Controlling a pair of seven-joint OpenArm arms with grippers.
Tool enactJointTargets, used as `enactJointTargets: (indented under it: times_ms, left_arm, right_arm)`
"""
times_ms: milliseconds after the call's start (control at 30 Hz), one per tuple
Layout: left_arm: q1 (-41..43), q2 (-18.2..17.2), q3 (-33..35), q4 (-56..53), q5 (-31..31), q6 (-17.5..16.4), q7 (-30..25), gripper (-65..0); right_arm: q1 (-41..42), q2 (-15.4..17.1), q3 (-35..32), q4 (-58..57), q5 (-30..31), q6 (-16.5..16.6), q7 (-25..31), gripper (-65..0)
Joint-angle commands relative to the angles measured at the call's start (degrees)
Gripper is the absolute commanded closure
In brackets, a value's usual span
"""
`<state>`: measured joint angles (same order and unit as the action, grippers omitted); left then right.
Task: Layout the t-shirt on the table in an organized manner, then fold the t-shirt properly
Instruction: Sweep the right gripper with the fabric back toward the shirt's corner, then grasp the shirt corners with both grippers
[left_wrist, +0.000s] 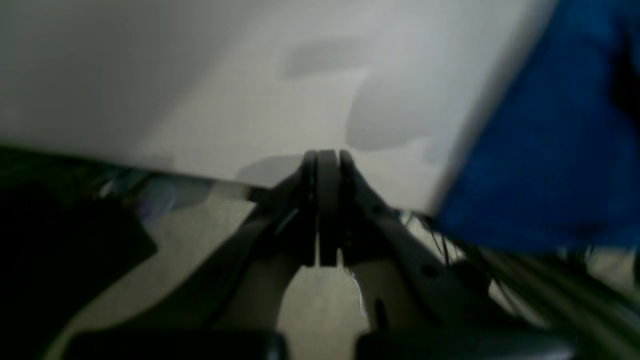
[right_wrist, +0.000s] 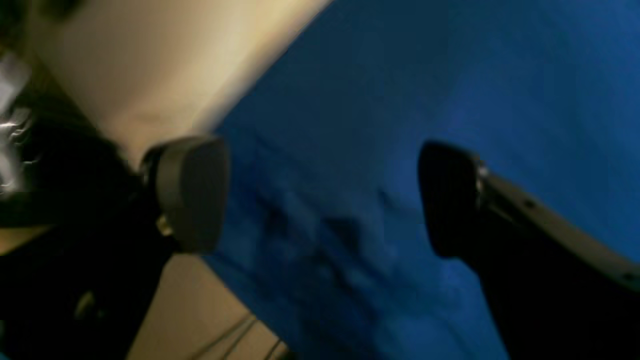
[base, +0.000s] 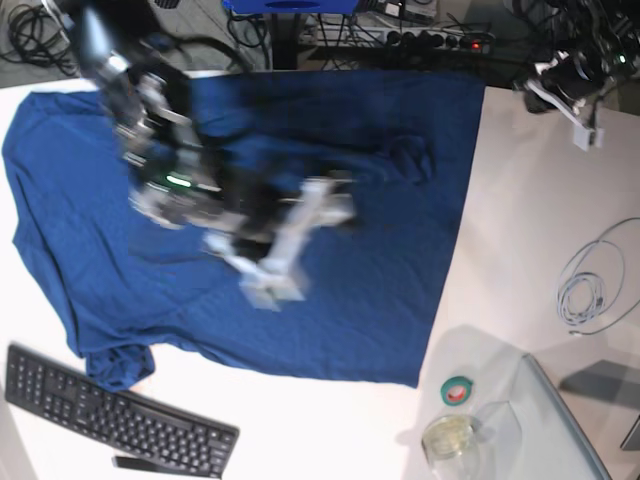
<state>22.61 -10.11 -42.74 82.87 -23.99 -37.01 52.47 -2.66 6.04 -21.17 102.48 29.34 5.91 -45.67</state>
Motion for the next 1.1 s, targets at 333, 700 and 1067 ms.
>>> enactJointTargets:
  times_ms: [333,700,1067]
  left_arm:
    - [5.74,4.70,-0.82,0.87,-0.32,-2.99,-11.72,0.0]
    - [3.81,5.23,-0.29,3.15,-0.41,-2.99,-11.81,-54.1]
    - [1.35,6.11,4.81,0.43,0.03,-2.99,-11.81,-54.0]
  right_arm:
    - [-21.39,2.26,30.71,7.72,1.21,12.94,8.88,-52.2]
    - [-23.76,0.59,39.67,5.17,1.21,18.04,8.70,-52.1]
    - [-23.76,0.59,39.67,0.86,1.21,18.13,8.79,-51.9]
